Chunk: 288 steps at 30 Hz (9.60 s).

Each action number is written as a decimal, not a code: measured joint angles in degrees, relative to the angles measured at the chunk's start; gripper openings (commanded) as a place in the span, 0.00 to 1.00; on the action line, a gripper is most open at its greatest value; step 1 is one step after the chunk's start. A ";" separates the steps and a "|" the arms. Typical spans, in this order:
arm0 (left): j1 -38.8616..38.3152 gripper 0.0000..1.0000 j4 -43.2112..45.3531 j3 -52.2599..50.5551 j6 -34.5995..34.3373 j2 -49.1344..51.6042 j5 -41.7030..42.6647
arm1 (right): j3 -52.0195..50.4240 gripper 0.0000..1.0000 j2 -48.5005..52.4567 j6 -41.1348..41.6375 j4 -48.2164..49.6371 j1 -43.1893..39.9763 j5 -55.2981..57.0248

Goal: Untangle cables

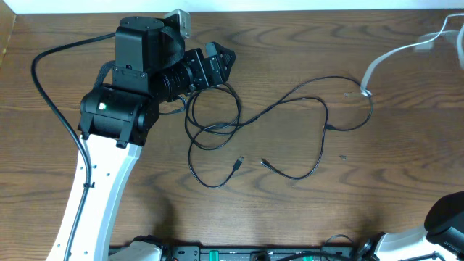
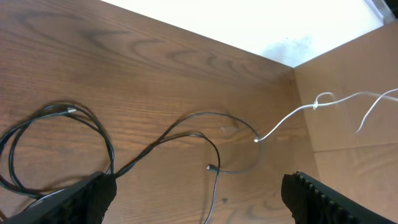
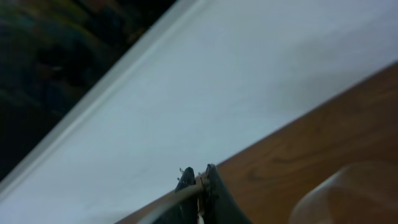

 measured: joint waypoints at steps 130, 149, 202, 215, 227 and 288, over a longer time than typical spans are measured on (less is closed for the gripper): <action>0.00 0.90 -3.89 -1.68 3.87 1.95 -1.57 | 8.50 0.68 35.01 -23.89 -35.89 11.32 31.23; 0.00 0.90 -4.42 -1.68 3.85 1.95 -1.60 | 5.60 0.59 35.58 -27.43 -25.57 9.49 39.04; -0.07 0.97 -9.07 -1.68 12.00 3.76 -7.58 | 9.90 0.94 8.74 -22.43 -32.59 6.69 6.21; -5.86 0.82 -9.22 -2.16 19.41 24.76 -7.58 | 9.51 0.95 9.77 -26.71 -40.46 20.11 6.93; -8.37 0.78 -0.42 -2.25 20.09 40.74 -10.73 | 9.42 0.96 9.77 -27.08 -46.64 22.14 12.81; 7.48 0.08 -17.86 2.78 16.85 -2.08 13.60 | 9.05 0.83 17.31 -25.49 -36.26 56.83 10.03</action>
